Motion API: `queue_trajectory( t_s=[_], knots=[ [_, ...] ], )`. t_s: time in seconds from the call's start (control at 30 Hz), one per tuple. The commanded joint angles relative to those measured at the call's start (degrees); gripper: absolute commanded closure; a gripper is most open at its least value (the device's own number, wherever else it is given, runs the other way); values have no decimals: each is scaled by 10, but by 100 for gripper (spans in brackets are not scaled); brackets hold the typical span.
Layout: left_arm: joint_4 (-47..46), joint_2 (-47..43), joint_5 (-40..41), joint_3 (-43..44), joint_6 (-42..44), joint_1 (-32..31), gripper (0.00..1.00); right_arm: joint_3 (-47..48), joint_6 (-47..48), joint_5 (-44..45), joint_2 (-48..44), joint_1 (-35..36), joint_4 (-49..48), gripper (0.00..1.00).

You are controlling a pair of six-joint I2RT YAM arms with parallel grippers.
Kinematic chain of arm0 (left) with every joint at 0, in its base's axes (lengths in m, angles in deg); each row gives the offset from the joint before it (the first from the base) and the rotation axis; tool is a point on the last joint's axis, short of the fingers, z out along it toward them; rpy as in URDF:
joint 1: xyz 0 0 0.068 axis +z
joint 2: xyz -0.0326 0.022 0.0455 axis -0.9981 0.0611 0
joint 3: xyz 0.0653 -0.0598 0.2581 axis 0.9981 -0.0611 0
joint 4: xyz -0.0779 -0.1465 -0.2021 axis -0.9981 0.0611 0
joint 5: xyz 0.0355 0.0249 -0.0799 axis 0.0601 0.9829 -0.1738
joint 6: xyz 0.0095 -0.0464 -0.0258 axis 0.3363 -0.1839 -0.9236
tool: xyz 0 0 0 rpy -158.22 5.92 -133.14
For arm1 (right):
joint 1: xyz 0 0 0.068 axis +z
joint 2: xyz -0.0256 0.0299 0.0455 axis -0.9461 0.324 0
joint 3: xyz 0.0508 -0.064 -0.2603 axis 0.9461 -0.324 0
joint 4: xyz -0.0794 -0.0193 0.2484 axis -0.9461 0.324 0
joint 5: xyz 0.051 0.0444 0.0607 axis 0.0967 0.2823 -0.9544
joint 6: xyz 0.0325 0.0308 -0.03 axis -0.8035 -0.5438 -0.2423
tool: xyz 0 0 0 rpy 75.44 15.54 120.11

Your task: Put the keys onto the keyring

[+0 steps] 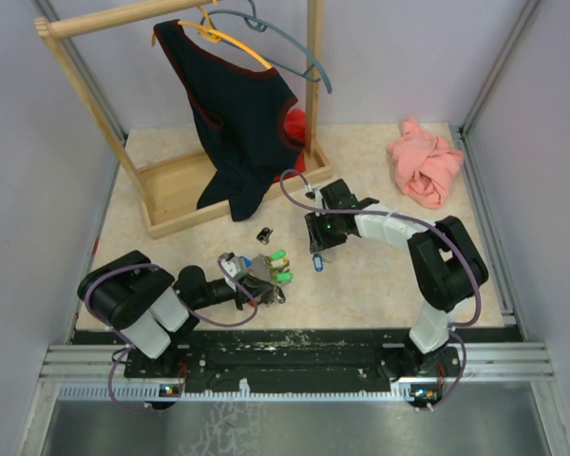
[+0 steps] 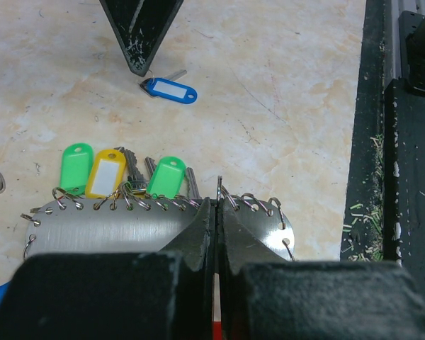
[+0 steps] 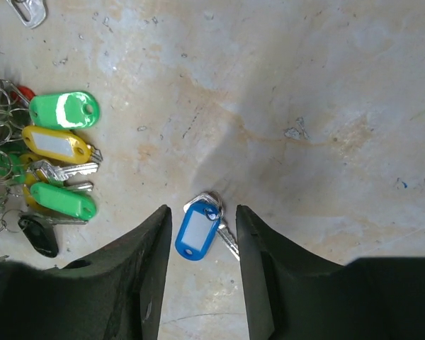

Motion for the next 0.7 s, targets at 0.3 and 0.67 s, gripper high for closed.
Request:
queue_trajectory(
  t_s=[0.3,0.67],
  knots=[
    [-154,2,-1,-1,-1,2,99,18,-7,-43,31,-15,-18,70],
    [-154,2,-3,0,-3,2,99,13,-7,-45,45,-18,-24,78]
  ],
)
